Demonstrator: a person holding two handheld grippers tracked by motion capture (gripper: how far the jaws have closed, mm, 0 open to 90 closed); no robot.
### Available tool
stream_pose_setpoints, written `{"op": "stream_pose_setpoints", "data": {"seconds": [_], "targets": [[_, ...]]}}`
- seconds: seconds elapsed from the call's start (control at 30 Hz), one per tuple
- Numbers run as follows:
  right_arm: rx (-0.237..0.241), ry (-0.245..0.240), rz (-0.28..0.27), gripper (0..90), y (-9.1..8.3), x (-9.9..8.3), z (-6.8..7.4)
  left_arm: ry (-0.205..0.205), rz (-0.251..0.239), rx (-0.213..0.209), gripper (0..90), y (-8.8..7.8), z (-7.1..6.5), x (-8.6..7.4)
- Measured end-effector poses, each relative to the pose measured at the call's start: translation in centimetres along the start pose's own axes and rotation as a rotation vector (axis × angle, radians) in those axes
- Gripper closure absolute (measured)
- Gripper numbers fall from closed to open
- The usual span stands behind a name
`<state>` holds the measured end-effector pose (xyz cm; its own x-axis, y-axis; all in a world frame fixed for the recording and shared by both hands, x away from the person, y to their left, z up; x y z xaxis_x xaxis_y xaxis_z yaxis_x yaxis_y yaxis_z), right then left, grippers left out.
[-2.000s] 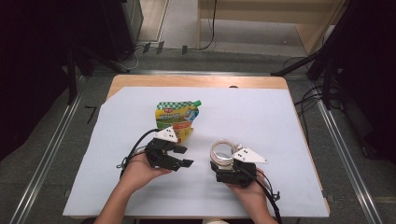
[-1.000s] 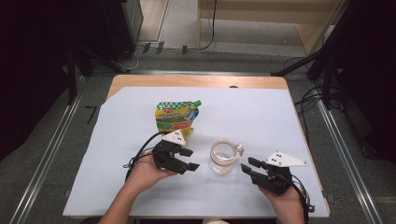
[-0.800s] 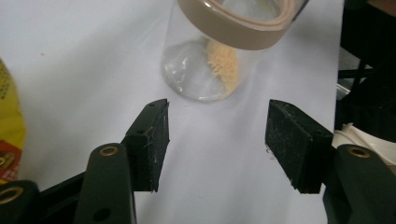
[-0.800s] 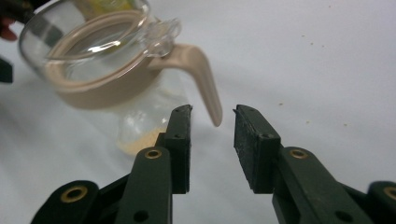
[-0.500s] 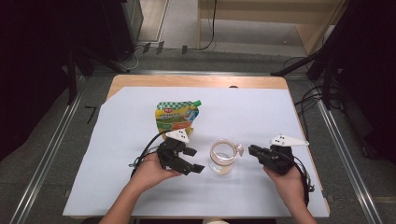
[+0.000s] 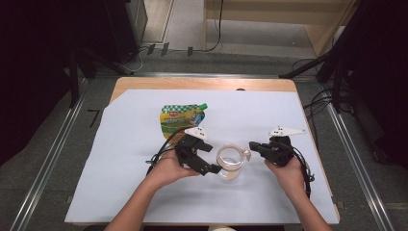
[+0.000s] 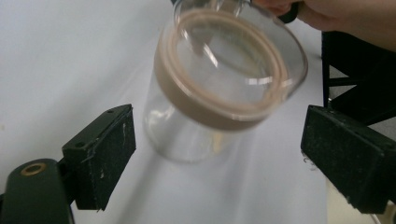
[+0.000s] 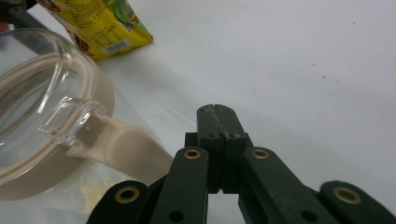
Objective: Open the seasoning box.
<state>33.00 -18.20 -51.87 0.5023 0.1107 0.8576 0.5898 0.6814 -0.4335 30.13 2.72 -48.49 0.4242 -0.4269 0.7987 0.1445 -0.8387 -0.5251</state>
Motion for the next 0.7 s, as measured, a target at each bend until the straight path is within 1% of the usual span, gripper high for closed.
{"op": "stream_pose_setpoints", "data": {"seconds": [0.03, 0.07, 0.13, 0.17, 0.23, 0.27, 0.33, 0.4, 0.43, 0.47, 0.53, 0.6, 0.67, 0.7], "targets": [[0.003, -0.003, 0.001, 90.0, -0.1, 0.0, 0.1, 0.008, -0.002, 0.039, 3.2, 0.4, 0.1, 0.2], [0.005, -0.009, -0.001, 90.0, -0.2, 0.0, 0.2, 0.003, -0.004, 0.044, 0.0, 0.7, 0.1, 0.2], [0.009, 0.001, -0.008, 90.0, -0.3, 0.0, 0.4, 0.000, 0.013, 0.030, 0.0, 1.2, 0.0, 0.1], [0.012, 0.007, -0.011, 90.0, -0.3, 0.0, 0.5, 0.010, 0.017, 0.037, 0.0, 1.3, 0.0, 0.0], [0.014, 0.001, -0.009, 90.0, -0.2, -0.1, 0.8, 0.017, 0.015, 0.027, 0.0, 1.7, -0.3, -0.1], [0.015, -0.003, -0.006, 90.0, -0.1, -0.2, 0.9, 0.027, 0.017, 0.021, 0.0, 2.0, -0.5, -0.2], [0.011, -0.007, 0.004, 90.0, 0.0, -0.5, 1.1, 0.058, 0.032, 0.027, 0.0, 2.3, -0.7, -0.3], [0.006, -0.002, 0.003, 90.0, 0.0, -0.7, 1.1, 0.076, 0.031, 0.043, 0.0, 2.8, -0.9, -0.3], [0.006, 0.006, 0.006, 90.0, 0.0, -0.8, 1.1, 0.086, 0.032, 0.061, 0.0, 3.0, -0.9, -0.4], [0.003, 0.012, 0.005, 90.0, 0.0, -0.8, 1.1, 0.089, 0.029, 0.066, 0.0, 3.1, -0.9, -0.4], [-0.003, 0.005, 0.006, 90.0, 0.0, -1.0, 1.1, 0.086, 0.025, 0.059, 0.0, 3.3, -0.9, -0.4], [-0.009, 0.005, 0.007, 90.0, 0.0, -1.0, 1.1, 0.091, 0.012, 0.067, 0.0, 3.4, -0.9, -0.3], [-0.012, 0.010, 0.009, 90.0, 0.0, -1.1, 1.1, 0.097, 0.004, 0.064, 0.3, 3.5, -1.0, -0.2], [-0.012, 0.011, 0.008, 90.0, 0.0, -1.1, 1.1, 0.101, 0.001, 0.071, 0.5, 3.6, -1.0, -0.2]]}}
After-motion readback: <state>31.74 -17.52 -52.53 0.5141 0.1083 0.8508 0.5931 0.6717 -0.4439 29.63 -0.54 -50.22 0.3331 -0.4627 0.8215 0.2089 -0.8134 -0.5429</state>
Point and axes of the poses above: each handheld gripper's, and its own axes: y roughly forward along the jaws, x roughly out of its top, z roughly to its left, the point moved 6 cm from there along y, roughly forward along the jaws, and after that the axes turned 10 degrees about -z, right-handed, at the moved point
